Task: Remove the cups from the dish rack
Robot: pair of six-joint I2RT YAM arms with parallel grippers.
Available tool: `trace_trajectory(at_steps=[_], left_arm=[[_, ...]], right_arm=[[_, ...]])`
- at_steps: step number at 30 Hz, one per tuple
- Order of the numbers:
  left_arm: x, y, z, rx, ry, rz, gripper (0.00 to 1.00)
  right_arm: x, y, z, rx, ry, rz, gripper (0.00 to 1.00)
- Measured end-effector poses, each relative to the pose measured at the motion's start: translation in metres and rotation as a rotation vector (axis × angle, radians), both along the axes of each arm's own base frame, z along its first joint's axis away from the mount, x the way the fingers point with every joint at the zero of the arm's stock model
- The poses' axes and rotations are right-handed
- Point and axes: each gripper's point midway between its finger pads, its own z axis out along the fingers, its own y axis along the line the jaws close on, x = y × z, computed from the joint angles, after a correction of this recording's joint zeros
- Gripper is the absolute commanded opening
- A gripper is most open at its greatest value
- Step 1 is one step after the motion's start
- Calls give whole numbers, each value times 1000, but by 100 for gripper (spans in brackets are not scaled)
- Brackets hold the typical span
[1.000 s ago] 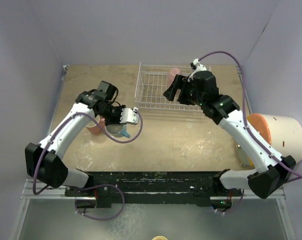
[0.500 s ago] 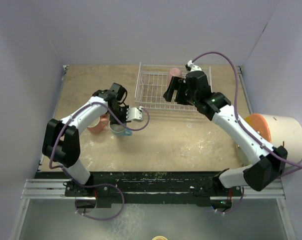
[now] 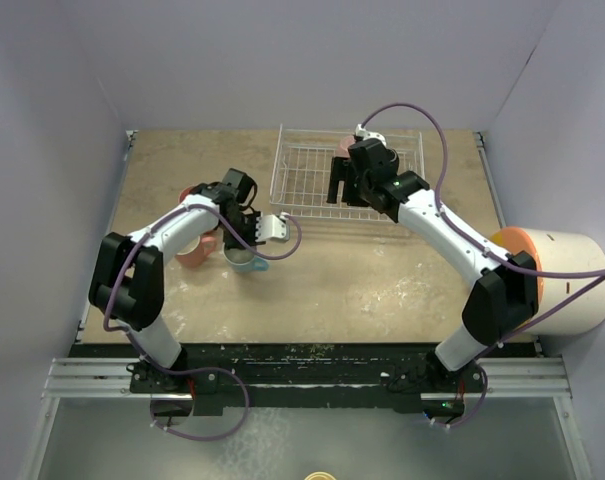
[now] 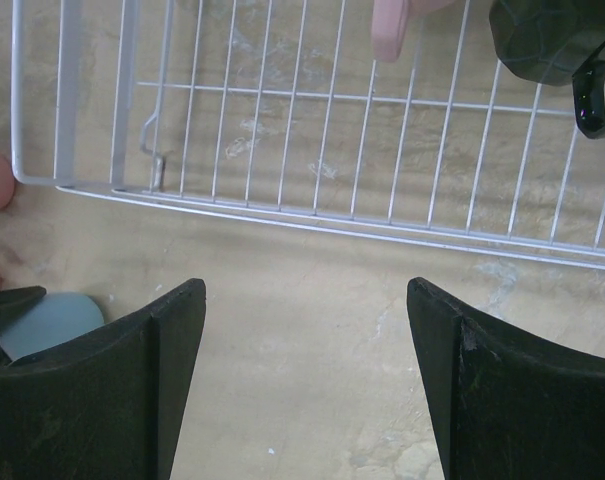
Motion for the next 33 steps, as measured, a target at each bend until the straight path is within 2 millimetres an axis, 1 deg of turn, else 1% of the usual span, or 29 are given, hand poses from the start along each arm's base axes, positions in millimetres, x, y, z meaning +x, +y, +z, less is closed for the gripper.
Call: trace_trajectory(at_steps=[9, 11, 15, 18, 20, 21, 22, 23, 24, 25, 29, 31, 33], left_arm=[[-3, 1, -10, 2, 17, 11, 18], [-3, 0, -12, 2, 21, 15, 20], [0, 0, -16, 4, 22, 16, 30], [1, -1, -16, 1, 16, 16, 43], [3, -1, -15, -1, 8, 17, 60], [4, -1, -15, 0, 5, 18, 71], [5, -1, -15, 0, 2, 17, 78], [5, -1, -15, 0, 0, 18, 80], [6, -1, -14, -1, -3, 17, 93], [6, -1, -14, -1, -5, 18, 100], [4, 0, -2, -8, -24, 18, 99], [5, -1, 10, -17, -43, 18, 99], [8, -2, 26, -31, -73, 19, 99]], right_arm=[[3, -2, 5, -7, -16, -7, 83], [4, -2, 7, -8, -22, -11, 83], [6, -3, 9, -9, -29, -15, 83], [8, -5, 11, -8, -32, -20, 83], [10, -8, 11, -10, -34, -25, 83], [11, -10, 11, -11, -34, -28, 83], [12, -11, 10, -14, -33, -30, 83], [13, -12, 10, -15, -31, -34, 83], [15, -13, 9, -17, -29, -37, 83], [16, -13, 8, -18, -28, -39, 83], [24, -16, 2, -27, -17, -47, 84], [26, -17, -2, -33, -9, -51, 85], [28, -18, -6, -38, -3, -54, 85]])
